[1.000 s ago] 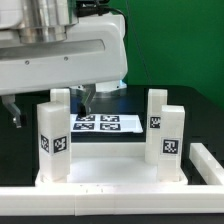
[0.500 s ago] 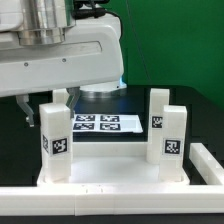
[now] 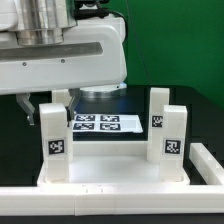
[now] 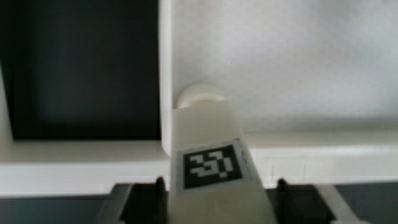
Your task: Assemble desk
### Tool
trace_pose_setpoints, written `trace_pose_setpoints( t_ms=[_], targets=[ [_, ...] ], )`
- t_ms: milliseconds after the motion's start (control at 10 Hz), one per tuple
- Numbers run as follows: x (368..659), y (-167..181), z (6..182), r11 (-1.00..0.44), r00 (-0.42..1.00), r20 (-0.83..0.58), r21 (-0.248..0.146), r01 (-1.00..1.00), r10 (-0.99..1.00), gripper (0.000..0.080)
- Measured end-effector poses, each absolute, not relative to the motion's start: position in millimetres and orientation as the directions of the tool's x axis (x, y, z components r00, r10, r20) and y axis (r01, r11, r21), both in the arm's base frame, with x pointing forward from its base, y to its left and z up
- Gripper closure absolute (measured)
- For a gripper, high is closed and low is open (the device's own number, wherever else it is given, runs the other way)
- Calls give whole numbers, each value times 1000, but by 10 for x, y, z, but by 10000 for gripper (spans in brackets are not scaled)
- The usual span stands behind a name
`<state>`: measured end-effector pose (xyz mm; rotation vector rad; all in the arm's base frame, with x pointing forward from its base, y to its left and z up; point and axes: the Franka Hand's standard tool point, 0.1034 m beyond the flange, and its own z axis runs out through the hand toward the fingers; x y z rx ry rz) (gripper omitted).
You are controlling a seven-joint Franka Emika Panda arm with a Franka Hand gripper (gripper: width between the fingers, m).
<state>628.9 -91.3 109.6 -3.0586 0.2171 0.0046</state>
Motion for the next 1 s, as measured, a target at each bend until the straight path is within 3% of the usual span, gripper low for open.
trace_pose_setpoints(
  t_ms=[300, 700, 800, 1000],
  targets=[
    [6296, -897, 1102, -864, 868, -42, -80, -496, -495, 505],
    [6291, -863, 1097, -744, 747, -62, -69, -665, -662, 505],
    [6292, -843, 1093, -663, 666, -66, -65, -746, -743, 505],
    [6289, -738, 1057, -371, 376, -75, -71, -926, -924, 505]
  ],
)
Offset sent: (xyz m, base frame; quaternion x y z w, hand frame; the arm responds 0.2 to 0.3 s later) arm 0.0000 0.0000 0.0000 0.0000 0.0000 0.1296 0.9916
